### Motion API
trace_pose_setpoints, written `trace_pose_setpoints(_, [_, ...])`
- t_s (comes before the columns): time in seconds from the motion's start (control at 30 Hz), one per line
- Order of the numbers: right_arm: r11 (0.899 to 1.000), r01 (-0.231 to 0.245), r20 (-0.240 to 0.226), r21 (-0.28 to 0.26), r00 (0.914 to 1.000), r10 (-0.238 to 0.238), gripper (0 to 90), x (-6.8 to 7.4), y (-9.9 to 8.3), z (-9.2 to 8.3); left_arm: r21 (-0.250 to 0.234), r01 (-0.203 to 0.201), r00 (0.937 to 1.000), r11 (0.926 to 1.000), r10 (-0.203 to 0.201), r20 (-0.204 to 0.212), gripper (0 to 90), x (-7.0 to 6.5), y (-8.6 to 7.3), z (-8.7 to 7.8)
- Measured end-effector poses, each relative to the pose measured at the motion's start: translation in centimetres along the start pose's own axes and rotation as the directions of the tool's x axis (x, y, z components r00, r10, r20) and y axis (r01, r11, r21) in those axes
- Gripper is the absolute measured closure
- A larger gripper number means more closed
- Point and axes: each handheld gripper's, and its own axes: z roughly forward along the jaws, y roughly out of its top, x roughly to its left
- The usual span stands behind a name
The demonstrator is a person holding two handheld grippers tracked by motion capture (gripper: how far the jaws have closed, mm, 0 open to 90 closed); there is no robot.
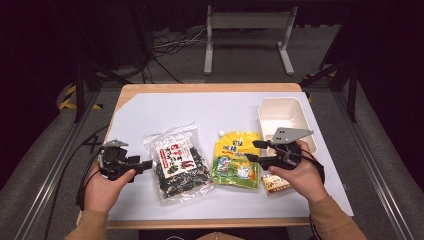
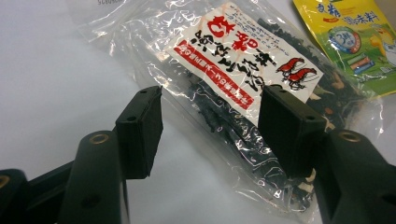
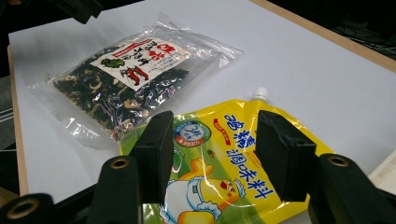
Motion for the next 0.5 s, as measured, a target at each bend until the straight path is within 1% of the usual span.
trace_pose_setpoints(0.03, [1.000,0.002,-0.002,0.003,1.0000,-0.002,46.1,0.1,0.0,0.2,-0.005,0.018,0.9997,0.9998,-0.018,0.017,39.9,0.4,-0.1,0.4])
trace_pose_setpoints(0.07, [1.000,0.002,-0.003,0.003,1.0000,-0.002,45.8,0.1,0.0,0.3,-0.013,0.032,0.9993,0.9994,-0.031,0.022,39.7,0.6,-0.2,0.6])
trace_pose_setpoints(0.1, [1.000,0.002,-0.003,0.003,1.0000,-0.002,45.8,0.1,0.0,0.3,-0.013,0.032,0.9993,0.9994,-0.031,0.022,39.3,0.6,-0.2,0.6])
trace_pose_setpoints(0.13, [1.000,0.002,-0.003,0.003,1.0000,-0.002,45.6,0.1,0.0,0.3,-0.020,0.046,0.9987,0.9988,-0.045,0.023,39.3,0.8,-0.3,0.7])
trace_pose_setpoints(0.17, [1.000,0.004,-0.001,0.002,1.0000,-0.004,45.4,0.1,0.0,0.3,-0.025,0.068,0.9973,0.9974,-0.067,0.031,39.0,1.1,-0.3,0.9])
trace_pose_setpoints(0.2, [1.000,0.003,0.001,0.002,1.0000,-0.003,45.2,0.1,0.0,0.3,-0.024,0.089,0.9956,0.9958,-0.088,0.032,36.7,1.3,-0.3,1.1])
trace_pose_setpoints(0.33, [1.000,0.004,0.004,0.004,1.0000,-0.004,44.4,0.2,-0.1,0.3,-0.025,0.133,0.9904,0.9908,-0.132,0.042,35.8,2.0,-0.1,1.6])
trace_pose_setpoints(0.5, [1.000,0.004,0.008,0.009,1.0000,-0.004,43.7,0.3,-0.2,0.3,-0.026,0.144,0.9893,0.9893,-0.143,0.030,34.6,2.3,0.2,2.4])
